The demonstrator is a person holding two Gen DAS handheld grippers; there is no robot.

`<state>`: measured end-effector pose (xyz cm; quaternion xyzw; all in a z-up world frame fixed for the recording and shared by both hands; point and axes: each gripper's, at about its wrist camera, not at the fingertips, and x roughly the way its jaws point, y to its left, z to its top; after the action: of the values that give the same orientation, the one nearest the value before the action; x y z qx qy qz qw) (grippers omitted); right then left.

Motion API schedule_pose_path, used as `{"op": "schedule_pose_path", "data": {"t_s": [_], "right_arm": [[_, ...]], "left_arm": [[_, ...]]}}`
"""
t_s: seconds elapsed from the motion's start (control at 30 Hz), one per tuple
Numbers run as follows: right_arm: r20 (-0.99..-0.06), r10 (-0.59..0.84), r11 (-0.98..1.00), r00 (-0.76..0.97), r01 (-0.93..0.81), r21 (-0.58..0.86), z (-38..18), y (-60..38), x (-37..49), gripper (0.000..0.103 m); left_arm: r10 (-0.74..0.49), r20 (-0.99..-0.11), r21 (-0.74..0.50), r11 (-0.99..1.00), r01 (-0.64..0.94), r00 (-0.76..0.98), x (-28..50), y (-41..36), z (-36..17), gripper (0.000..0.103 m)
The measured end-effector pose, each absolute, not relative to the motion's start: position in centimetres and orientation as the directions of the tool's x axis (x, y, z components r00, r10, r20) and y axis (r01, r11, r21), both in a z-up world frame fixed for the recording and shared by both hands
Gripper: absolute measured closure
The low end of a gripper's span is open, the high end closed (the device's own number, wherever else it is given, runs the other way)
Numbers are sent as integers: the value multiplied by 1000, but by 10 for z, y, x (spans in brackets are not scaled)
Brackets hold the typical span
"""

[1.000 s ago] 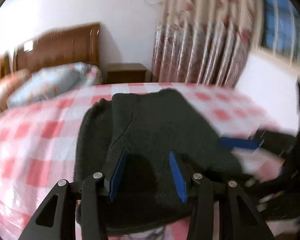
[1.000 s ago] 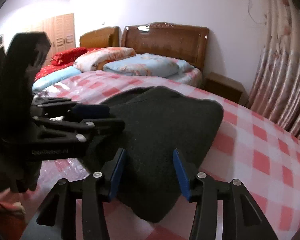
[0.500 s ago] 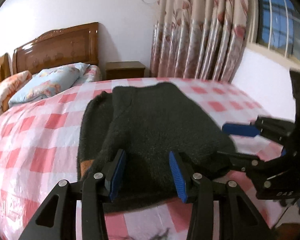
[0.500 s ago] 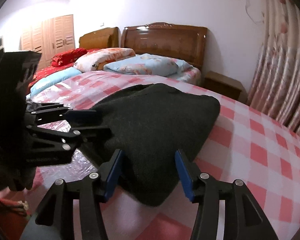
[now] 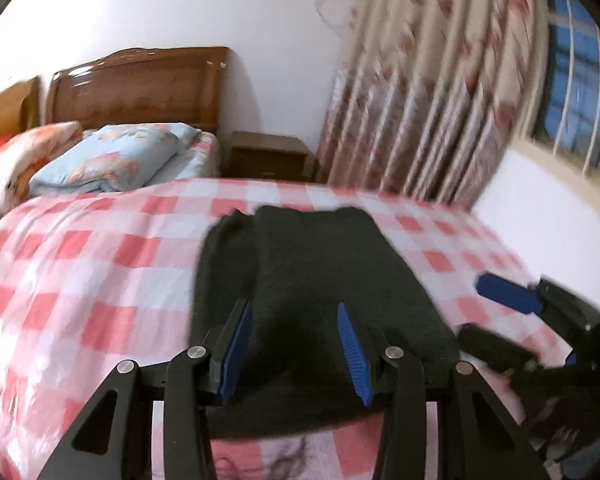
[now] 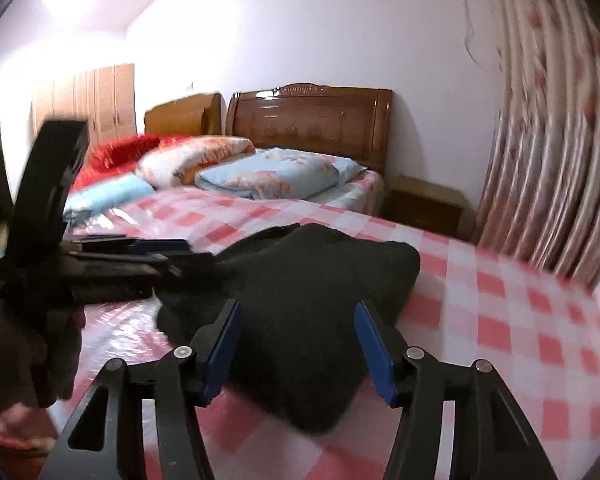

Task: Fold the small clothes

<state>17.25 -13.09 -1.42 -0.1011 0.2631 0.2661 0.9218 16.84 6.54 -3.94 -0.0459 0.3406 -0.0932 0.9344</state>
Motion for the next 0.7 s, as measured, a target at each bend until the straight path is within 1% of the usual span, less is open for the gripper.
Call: {"op": "schedule_pose_path", "data": {"t_s": [0.03,0.07,0.1,0.13,0.17,0.23,0.3,0.37,0.43,0.47,0.5,0.53,0.57,0.6,0.7], "right_arm": [[-584,420,833,695,-551,-57,-26,-123,181,0],[-667,390,826,635,-561,-52,-45,-114,191,0],[-648,380,827,660,-556,-81,-47,-113,189,0],[-637,382,825,670,-558,-93,-42,-112,185,0],[-645,381,827,663,-556,-83,-37,-113,183,0],[-608,417,824,675,-563,-59,-21,-119,178,0],[-572,409,844,711,-534,-59,-8,-124,181,0],[-557,395,867,731,-498,-39,-4,-128,195,0],[-563,351,899,748,-438,-21,-7,-132,213,0],[-579,333,910,744,-415,-10,-12,-133,221,0],[-629,325,912,707,-410,10,-26,-134,230,0],[-684,330,906,651,-422,35,-39,-132,238,0],[-660,348,905,665,-423,51,-43,-138,233,0],[-635,376,900,674,-429,77,-41,-145,227,0],[-625,400,904,670,-402,147,-33,-161,214,0]], "left_arm": [[-171,-667,-104,985,137,725,176,57,-51,57],[-122,-683,-50,991,120,720,180,49,-61,57],[-116,-661,-39,992,121,741,176,48,-60,57],[-119,-663,-43,992,121,739,174,48,-58,57],[-149,-670,-78,988,131,727,173,51,-53,57],[-190,-637,-133,982,136,747,171,59,-38,57],[-185,-601,-142,982,124,777,176,63,-26,57],[-180,-586,-128,983,130,790,189,62,-20,57],[-132,-627,-82,991,104,767,209,60,-29,57],[-116,-687,-73,993,91,717,222,60,-45,57],[-115,-734,-75,993,89,670,229,60,-60,56],[-130,-722,-93,991,91,679,227,63,-67,55],[-152,-685,-116,988,100,713,220,67,-68,55],[-163,-680,-132,986,99,715,215,70,-69,55],[-163,-652,-160,984,76,740,191,77,-58,55]]}}
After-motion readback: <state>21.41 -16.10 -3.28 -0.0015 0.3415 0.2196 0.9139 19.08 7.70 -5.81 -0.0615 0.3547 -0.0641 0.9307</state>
